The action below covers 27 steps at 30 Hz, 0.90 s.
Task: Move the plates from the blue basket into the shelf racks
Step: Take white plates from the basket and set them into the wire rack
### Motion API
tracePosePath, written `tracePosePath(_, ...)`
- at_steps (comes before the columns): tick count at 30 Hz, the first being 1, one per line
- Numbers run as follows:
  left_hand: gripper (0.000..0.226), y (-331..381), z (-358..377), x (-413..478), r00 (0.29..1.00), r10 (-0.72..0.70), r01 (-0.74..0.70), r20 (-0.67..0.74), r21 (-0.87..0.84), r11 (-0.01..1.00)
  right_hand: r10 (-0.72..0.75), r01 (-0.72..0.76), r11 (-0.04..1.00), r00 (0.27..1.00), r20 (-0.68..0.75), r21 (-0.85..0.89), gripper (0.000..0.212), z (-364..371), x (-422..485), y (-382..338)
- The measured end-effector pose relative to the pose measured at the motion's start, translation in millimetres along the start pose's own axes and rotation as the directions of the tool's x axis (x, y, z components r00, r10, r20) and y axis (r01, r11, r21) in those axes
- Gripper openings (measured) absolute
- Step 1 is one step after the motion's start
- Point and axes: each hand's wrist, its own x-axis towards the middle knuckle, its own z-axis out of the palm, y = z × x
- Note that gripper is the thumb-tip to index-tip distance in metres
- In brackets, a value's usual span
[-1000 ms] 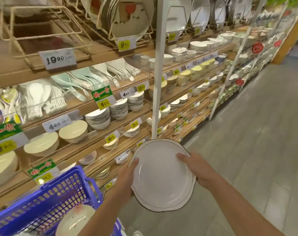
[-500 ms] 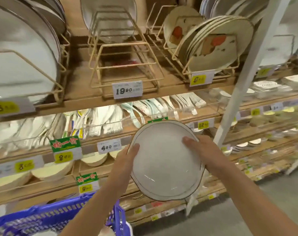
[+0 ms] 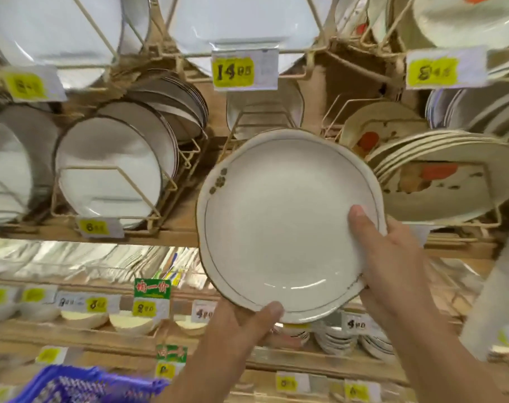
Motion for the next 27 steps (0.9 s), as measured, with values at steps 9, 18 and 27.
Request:
tracePosePath(9, 0.008, 53, 1, 8, 0.889, 0.343, -0.158, -0.302, 0.501, 0.851, -0.201, 0.377, 0.872, 0.859, 0.471, -0.314, 0.024, -56, 16, -52)
tracePosePath(18, 0.04, 150, -5, 31, 0.567, 0.782, -0.484, 0.259, 0.873, 0.062, -0.391, 0.82, 0.396, 0.557, 0.733, -0.413, 0.034, -45, 38, -118)
tracePosePath(27, 0.056, 166, -41, 94, 0.579, 0.66, -0.313, 0.479, 0.878, -0.363, -0.564, 0.905, -0.006, 0.348, 0.748, -0.426, 0.049, 3, 84, -105)
